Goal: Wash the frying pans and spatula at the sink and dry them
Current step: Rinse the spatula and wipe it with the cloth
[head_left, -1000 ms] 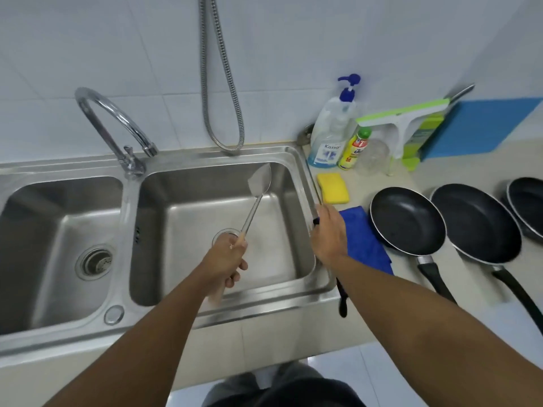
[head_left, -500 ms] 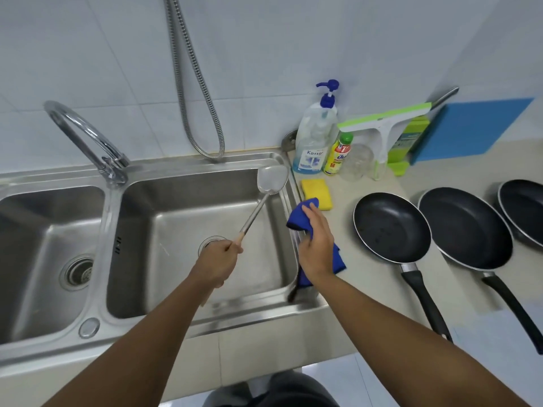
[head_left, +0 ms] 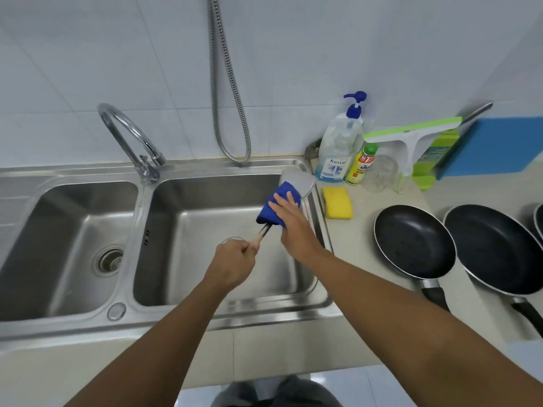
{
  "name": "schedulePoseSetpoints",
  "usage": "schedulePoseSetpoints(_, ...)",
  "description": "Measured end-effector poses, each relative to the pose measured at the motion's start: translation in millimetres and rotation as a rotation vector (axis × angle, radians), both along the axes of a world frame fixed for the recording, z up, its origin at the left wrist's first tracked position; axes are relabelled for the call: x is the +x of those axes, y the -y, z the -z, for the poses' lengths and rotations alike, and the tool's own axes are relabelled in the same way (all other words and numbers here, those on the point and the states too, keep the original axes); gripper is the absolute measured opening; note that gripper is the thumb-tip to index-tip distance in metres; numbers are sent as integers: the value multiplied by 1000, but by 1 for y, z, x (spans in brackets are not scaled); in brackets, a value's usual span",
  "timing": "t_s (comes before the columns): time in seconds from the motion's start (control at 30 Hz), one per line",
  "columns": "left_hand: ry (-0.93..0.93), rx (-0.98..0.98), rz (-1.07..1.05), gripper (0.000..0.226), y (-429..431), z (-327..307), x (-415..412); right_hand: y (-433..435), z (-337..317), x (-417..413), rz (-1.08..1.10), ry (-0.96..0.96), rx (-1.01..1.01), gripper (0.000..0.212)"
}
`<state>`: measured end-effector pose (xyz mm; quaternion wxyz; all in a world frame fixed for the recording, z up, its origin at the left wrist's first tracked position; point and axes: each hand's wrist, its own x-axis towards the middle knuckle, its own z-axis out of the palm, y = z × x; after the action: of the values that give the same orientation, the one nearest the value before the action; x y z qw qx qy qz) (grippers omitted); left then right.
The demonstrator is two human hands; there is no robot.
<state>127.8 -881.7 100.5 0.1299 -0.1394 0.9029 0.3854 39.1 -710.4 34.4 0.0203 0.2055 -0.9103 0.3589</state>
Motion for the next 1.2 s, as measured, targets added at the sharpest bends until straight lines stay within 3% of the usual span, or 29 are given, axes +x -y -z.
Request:
schedulePoseSetpoints(0.17, -11, 77, -100, 50, 3, -6, -4, 14, -5, 22, -220, -133, 18, 83)
schedulePoseSetpoints(0.33, 67, 126, -93, 36, 4, -6, 3, -7, -16, -27, -177, -142, 233, 83)
schedulePoseSetpoints(0.47, 178, 359, -156, 25, 1, -11, -2, 0, -23, -25, -119, -24, 112, 89)
schedulePoseSetpoints(0.6, 176, 396, -115, 31, 6, -12, 0, 14, -16, 7, -186, -77, -8, 84)
schedulePoseSetpoints(0.77, 175, 442, -103, 35, 22, -9, 4, -1, -17, -26, -269, -165, 150, 89)
schedulePoseSetpoints(0.87, 246, 486, -93, 38, 29, -13, -3, -7, -27, -47, -201, -153, 163, 84)
schedulePoseSetpoints(1.0, 346, 523, -170, 37, 31, -15, -11, 1, -42, -55, 53, -161, -14, 71)
schedulePoseSetpoints(1.1, 343, 526, -187, 41, 32, -13, -11, 6, -56, -65, 236, -113, -197, 68)
schedulePoseSetpoints(1.2, 272, 511, -140, 47, 34, -8, -6, 9, -72, -80, 291, -127, -232, 67)
